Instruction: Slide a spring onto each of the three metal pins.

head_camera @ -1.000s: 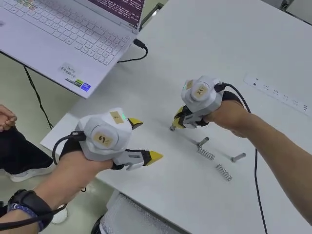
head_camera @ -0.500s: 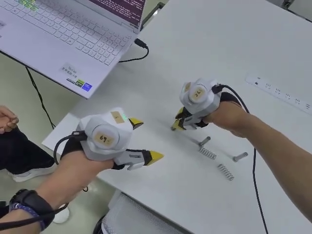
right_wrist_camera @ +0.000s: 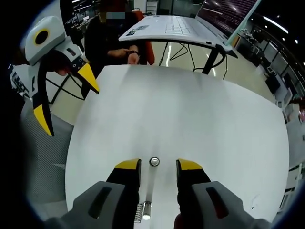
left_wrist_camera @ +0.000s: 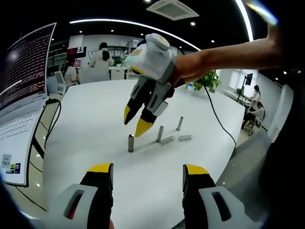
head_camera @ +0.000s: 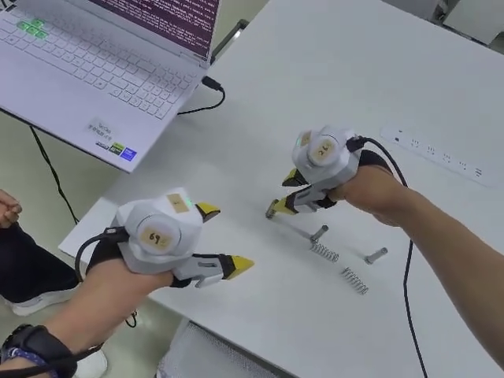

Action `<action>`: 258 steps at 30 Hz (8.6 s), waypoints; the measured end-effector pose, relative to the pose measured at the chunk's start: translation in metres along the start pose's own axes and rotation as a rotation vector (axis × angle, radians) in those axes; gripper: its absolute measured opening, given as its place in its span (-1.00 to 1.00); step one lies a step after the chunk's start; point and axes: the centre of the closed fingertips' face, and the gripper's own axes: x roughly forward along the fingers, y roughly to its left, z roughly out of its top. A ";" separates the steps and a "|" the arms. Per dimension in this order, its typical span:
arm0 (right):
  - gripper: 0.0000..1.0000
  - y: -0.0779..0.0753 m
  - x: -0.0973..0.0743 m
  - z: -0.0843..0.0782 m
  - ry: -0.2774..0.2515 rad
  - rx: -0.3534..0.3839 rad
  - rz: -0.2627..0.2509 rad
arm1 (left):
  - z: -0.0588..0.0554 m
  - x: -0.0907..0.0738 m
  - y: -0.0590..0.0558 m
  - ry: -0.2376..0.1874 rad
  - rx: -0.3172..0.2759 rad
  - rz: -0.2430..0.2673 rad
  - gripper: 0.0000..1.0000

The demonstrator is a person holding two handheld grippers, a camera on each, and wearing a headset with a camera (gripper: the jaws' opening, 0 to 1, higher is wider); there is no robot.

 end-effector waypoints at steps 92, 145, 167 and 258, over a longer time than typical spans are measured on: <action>0.20 0.118 -0.174 -0.187 -0.410 0.730 -0.467 | 0.047 0.008 -0.021 0.001 0.050 0.057 0.14; 0.25 0.127 -0.193 -0.216 -0.428 0.776 -0.454 | 0.041 0.093 -0.094 0.137 0.228 -0.168 -0.03; 0.25 0.128 -0.193 -0.224 -0.405 0.792 -0.451 | 0.014 0.137 -0.110 0.245 0.381 -0.269 -0.02; 0.17 0.139 -0.184 -0.223 -0.394 0.794 -0.398 | -0.033 0.145 -0.115 0.383 0.444 -0.311 -0.95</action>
